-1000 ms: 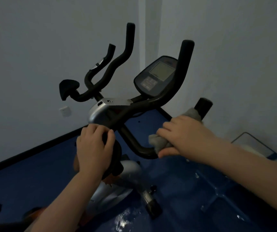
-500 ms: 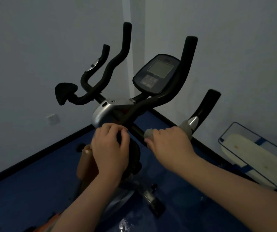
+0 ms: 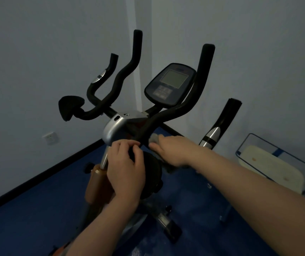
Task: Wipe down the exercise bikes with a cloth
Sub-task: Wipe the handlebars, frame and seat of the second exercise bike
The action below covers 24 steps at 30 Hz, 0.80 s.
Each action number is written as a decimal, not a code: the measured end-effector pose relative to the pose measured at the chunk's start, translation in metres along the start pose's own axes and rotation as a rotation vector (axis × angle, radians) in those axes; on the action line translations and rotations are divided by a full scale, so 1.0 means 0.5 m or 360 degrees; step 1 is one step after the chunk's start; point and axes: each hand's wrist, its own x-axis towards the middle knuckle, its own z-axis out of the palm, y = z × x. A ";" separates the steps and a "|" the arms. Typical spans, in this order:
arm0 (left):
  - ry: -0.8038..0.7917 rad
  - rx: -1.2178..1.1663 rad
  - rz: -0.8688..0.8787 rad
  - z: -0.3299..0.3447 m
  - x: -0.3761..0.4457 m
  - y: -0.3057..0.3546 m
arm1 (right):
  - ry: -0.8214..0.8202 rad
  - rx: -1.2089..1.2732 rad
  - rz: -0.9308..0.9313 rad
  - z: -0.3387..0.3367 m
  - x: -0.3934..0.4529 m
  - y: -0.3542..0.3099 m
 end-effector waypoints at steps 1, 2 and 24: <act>0.0003 -0.0002 0.0002 0.000 0.000 -0.001 | -0.0069 0.0242 0.0010 -0.003 0.016 -0.005; 0.0003 -0.0004 0.0002 0.002 -0.001 -0.002 | -0.0112 0.0411 0.0012 -0.004 0.026 -0.005; -0.0048 -0.0018 0.0041 0.000 0.000 -0.002 | 0.0309 -0.0546 -0.0292 0.035 -0.054 0.028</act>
